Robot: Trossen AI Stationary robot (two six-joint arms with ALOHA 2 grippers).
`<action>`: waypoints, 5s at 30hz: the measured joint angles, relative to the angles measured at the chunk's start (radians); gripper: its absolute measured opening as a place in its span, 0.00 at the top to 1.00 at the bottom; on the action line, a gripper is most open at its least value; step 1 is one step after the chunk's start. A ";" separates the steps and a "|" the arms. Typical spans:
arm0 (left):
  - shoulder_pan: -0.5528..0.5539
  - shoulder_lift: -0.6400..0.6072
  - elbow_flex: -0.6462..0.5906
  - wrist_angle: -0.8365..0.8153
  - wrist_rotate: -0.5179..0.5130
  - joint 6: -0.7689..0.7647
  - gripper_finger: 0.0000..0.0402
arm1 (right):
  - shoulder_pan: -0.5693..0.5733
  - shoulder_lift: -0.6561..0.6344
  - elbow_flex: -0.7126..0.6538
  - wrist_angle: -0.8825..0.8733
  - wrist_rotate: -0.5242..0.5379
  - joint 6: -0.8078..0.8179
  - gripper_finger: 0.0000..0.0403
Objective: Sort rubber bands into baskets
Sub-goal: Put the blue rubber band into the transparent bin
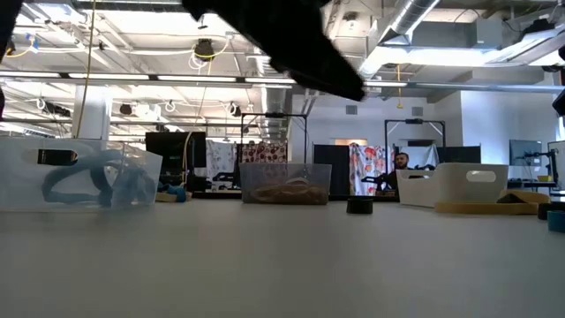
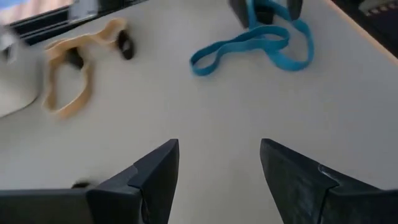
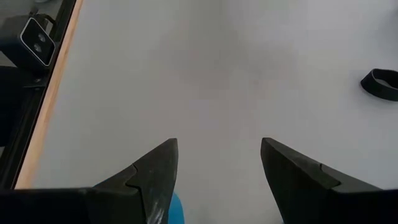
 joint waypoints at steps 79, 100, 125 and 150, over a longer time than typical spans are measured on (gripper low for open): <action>-0.159 0.482 0.780 -0.784 0.012 -0.042 0.48 | -0.106 0.246 0.058 0.062 -0.319 -0.067 0.68; -0.249 0.482 0.780 -0.775 -0.219 -0.106 0.62 | -0.103 0.221 0.554 -0.610 0.182 -0.280 0.94; -0.226 0.318 0.780 -0.740 -0.319 -0.223 0.39 | -0.165 0.220 0.601 -0.723 0.208 -0.261 0.93; -0.132 0.320 0.780 -0.637 -0.189 -0.245 0.75 | -0.185 0.220 0.601 -0.663 0.240 -0.349 0.94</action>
